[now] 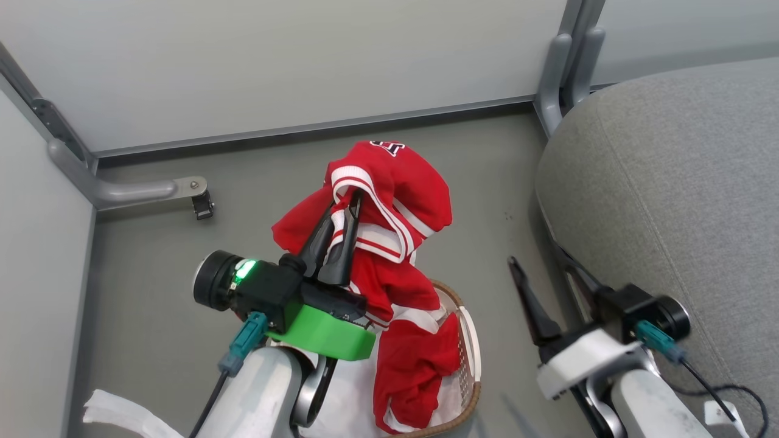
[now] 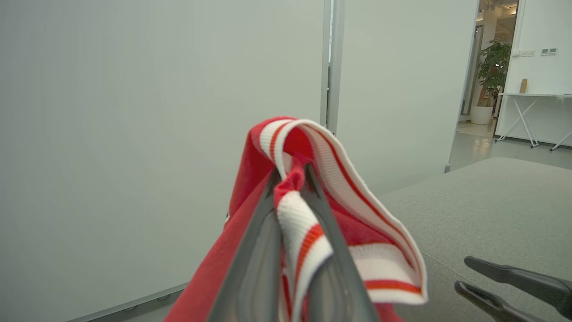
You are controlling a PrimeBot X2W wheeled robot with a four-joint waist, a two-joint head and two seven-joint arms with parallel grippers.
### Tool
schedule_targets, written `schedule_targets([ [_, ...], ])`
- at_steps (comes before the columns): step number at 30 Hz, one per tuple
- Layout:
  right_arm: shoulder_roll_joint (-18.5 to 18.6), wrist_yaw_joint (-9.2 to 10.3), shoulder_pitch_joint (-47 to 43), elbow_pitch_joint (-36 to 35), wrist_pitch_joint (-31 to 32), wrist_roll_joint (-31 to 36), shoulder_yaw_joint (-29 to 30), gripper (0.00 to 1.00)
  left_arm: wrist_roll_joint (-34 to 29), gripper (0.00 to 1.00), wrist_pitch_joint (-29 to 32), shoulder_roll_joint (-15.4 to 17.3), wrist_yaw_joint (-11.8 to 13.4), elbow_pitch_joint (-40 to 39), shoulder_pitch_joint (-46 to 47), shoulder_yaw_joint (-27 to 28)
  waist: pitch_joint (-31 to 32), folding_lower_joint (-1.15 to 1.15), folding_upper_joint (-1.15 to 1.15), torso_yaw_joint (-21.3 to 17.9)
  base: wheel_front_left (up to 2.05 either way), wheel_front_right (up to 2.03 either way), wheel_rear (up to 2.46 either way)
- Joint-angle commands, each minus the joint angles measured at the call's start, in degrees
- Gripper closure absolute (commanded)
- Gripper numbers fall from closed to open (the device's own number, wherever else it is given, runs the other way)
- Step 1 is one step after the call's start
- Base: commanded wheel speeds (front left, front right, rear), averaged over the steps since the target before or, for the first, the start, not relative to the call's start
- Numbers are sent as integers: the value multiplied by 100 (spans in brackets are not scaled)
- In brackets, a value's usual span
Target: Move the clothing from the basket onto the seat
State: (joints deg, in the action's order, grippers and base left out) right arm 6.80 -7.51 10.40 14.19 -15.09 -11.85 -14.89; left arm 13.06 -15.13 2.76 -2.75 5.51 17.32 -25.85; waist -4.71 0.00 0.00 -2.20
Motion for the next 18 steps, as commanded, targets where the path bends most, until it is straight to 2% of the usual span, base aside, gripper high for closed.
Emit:
schedule_targets([
  [1,71,4,155,-71,-10,33,-165,0,11,100,-3,24,20,-46,107,-1,-17,0,0,1,0,0,0],
  [5,189,4,628,-166,-10,20,-731,0,32,100,-3,24,30,-38,135,-37,-52,0,0,2,0,0,0],
  [12,235,4,1410,146,-11,8,-1540,0,93,100,-3,23,64,-44,210,-143,-136,0,0,59,0,0,0],
  [18,83,4,1897,414,-10,229,-1794,0,170,100,-3,23,93,-61,313,-282,-228,0,0,139,0,0,0],
])
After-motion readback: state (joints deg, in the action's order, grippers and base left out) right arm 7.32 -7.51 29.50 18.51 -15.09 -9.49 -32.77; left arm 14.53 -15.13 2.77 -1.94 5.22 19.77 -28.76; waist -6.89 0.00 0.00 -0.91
